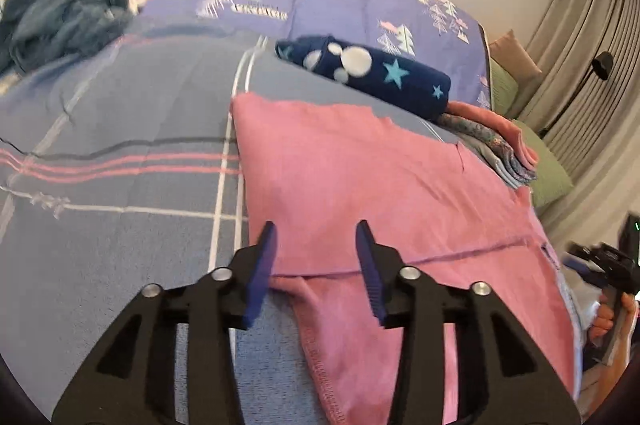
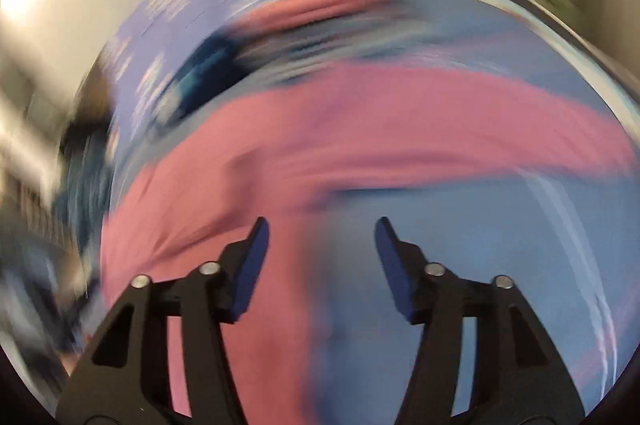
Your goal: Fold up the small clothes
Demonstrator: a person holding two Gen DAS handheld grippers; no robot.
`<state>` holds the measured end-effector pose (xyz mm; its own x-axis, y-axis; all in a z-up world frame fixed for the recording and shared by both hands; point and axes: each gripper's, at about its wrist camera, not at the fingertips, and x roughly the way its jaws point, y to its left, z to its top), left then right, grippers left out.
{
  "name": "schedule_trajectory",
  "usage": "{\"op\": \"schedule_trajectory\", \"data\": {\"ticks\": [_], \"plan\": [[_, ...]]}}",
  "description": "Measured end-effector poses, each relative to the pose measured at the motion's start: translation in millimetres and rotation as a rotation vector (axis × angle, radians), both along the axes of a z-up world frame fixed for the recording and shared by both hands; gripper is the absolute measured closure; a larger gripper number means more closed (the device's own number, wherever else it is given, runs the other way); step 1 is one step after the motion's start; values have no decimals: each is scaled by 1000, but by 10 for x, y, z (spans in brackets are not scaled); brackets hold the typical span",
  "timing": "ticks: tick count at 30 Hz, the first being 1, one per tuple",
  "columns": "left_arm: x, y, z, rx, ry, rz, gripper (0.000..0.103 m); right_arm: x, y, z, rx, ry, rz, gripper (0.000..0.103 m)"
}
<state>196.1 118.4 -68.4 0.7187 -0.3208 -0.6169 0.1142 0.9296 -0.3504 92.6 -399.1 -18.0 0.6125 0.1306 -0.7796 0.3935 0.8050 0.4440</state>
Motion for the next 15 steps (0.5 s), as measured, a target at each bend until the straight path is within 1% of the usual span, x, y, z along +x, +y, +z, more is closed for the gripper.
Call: {"op": "schedule_trajectory", "data": {"ticks": [1, 3, 4, 5, 7, 8, 9, 10, 11, 12, 14, 15], "plan": [[-24, -29, 38, 25, -19, 36, 54, -209, -314, -74, 40, 4, -95, 52], [-43, -98, 144, 43, -57, 60, 47, -543, -810, -223, 105, -6, -241, 52], [-35, -153, 195, 43, -64, 56, 45, -672, -984, -288, 127, -10, -304, 52], [-22, -216, 242, 45, -64, 45, 44, -838, -1235, -379, 158, -29, -392, 52], [-12, -426, 358, 64, -68, 6, 37, -995, -1546, -482, 178, -50, -509, 52], [-14, -520, 402, 82, -74, -8, 27, -1068, -1719, -554, 197, -64, -572, 52], [-20, -631, 446, 108, -86, -24, 18, -1099, -1809, -606, 209, -64, -602, 52], [-31, -737, 475, 134, -97, -37, 14, -1071, -1873, -660, 225, -63, -622, 52], [-15, -893, 517, 173, -111, -59, 5, -1055, -1953, -717, 246, -63, -628, 52], [-18, -979, 531, 194, -117, -74, 2, -1020, -2010, -769, 263, -62, -625, 49], [28, -1184, 544, 220, -112, -107, 2, -948, -2139, -876, 294, -42, -631, 48], [71, -1299, 542, 226, -100, -126, 2, -933, -2177, -946, 326, -50, -651, 48]]}}
